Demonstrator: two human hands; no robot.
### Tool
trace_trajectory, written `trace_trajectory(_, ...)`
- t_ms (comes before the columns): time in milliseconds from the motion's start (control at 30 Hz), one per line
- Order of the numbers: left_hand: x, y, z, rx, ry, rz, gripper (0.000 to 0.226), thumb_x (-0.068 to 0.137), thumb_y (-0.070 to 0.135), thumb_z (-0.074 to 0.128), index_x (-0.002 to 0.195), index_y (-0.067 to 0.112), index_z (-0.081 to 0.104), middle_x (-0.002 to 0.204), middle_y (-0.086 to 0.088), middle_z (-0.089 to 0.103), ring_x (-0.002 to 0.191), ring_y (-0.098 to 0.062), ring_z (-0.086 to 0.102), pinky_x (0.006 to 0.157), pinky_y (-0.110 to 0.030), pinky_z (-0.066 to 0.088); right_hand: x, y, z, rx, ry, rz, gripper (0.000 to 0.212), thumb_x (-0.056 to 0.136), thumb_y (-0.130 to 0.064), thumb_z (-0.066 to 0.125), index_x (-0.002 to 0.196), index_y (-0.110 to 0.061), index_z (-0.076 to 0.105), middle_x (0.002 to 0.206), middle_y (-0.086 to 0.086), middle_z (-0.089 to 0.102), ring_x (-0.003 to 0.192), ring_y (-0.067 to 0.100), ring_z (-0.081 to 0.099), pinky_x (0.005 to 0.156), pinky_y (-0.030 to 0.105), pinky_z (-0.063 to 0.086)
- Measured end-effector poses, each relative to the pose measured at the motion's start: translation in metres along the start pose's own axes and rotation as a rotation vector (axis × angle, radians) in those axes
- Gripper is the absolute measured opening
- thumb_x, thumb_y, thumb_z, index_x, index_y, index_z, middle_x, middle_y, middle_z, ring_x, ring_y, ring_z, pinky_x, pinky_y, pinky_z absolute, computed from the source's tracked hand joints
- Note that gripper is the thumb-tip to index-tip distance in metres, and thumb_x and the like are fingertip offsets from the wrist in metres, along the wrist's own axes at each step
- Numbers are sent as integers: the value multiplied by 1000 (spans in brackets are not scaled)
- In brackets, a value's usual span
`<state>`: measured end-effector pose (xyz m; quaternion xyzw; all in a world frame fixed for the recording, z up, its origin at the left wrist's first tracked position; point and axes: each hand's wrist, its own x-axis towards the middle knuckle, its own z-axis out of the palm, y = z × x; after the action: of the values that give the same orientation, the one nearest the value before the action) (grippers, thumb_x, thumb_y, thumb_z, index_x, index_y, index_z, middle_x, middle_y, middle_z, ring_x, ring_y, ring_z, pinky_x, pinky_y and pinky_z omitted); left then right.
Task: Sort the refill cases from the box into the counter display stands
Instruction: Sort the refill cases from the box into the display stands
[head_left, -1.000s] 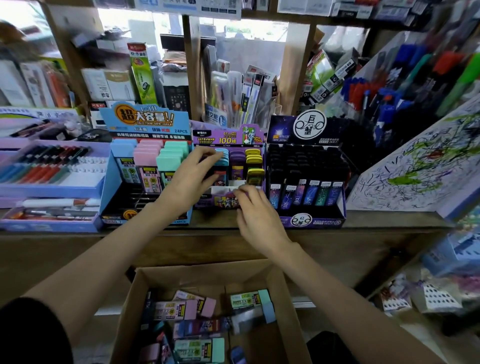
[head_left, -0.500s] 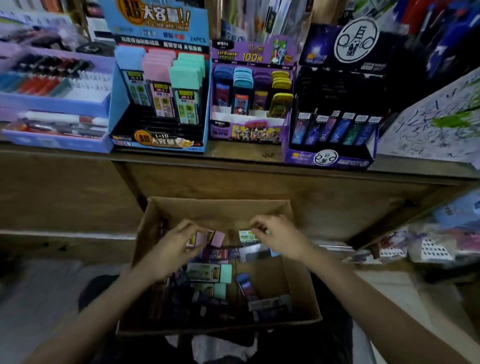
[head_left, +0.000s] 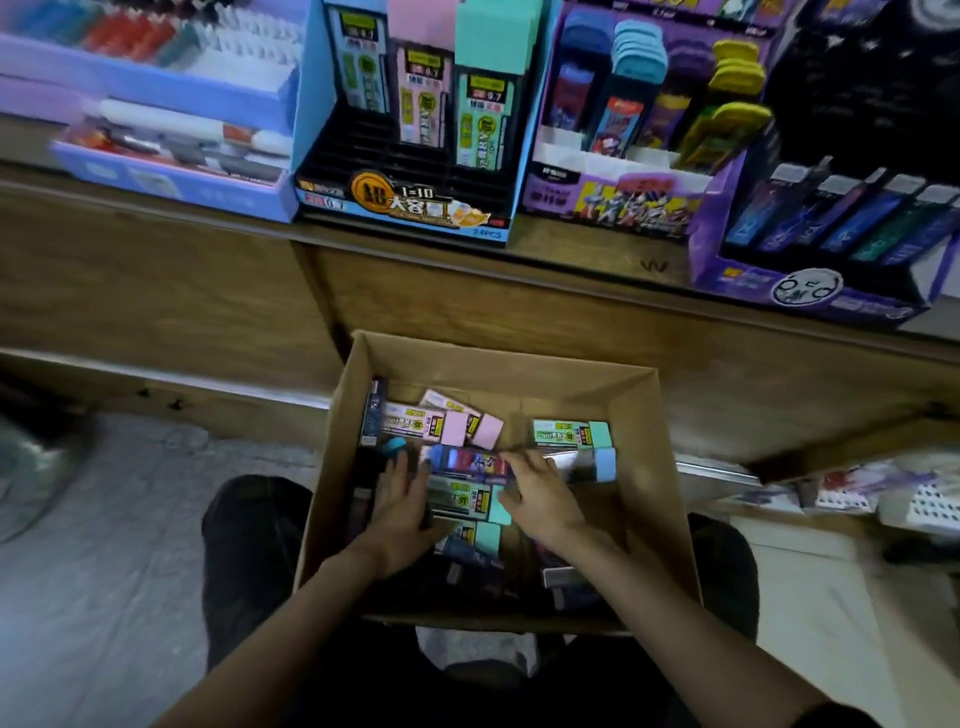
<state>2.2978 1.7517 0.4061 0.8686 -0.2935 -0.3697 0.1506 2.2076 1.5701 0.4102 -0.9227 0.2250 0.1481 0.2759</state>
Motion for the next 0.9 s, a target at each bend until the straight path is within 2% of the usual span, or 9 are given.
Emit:
trace_trajectory(100,-3,1,0,28,23,110,85,93,40,52,150,12,-3,156,-19,-15,144,-32,-16,117,-38,-7,-1,2,6,10,2,-43,53,90,-25,58,138,-22,38,137,2,40,127,21,38,105,36,37)
trace_trajectory(167,-8,1,-5,-56,190,165,78,90,29,59,150,13,12,157,-15,3,145,-29,1,119,-40,8,-2,4,8,17,19,-54,53,89,-25,59,138,-22,38,136,1,41,127,19,38,106,35,37)
trace_trajectory(233,-15,-3,-12,-149,349,102,72,87,19,63,147,12,24,153,-15,16,142,-32,17,117,-37,15,-2,5,9,30,17,-52,58,88,-26,62,139,-22,35,137,1,40,128,20,37,106,36,36)
trace_trajectory(267,-18,-5,-15,-198,364,21,71,86,17,63,146,11,25,152,-17,16,140,-34,19,115,-35,16,-2,5,10,35,15,-46,62,87,-27,64,140,-22,32,138,2,39,129,20,36,107,37,35)
trace_trajectory(333,-22,-9,-15,-315,260,-114,73,86,17,65,145,9,22,151,-20,15,140,-34,19,111,-30,18,1,3,12,25,19,-32,73,83,-33,67,143,-22,27,137,3,37,129,20,34,106,37,34)
trace_trajectory(433,-25,-13,-12,-350,76,-179,82,82,18,70,145,9,17,147,-19,16,138,-31,21,108,-27,21,6,-1,14,-27,-22,-12,84,81,-42,68,147,-22,19,136,4,30,127,23,33,104,37,37)
trace_trajectory(633,-18,-5,-16,-340,97,-134,83,78,10,73,144,16,24,145,-14,18,135,-31,28,110,-31,25,11,-7,17,-95,-43,7,80,80,-42,69,144,-26,25,133,4,28,122,24,39,99,38,44)
trace_trajectory(767,-9,6,-16,-447,109,-157,105,74,7,77,150,18,6,148,-17,16,138,-34,22,114,-45,24,9,-7,15,-115,-59,8,80,79,-43,70,142,-25,25,131,5,29,121,24,39,98,38,44)
trace_trajectory(900,-6,9,-17,-540,128,-154,112,70,-1,78,151,18,2,149,-17,15,134,-34,32,110,-48,31,5,-5,15,-211,-57,-7,81,77,-48,70,140,-22,26,129,7,33,121,25,36,99,38,40)
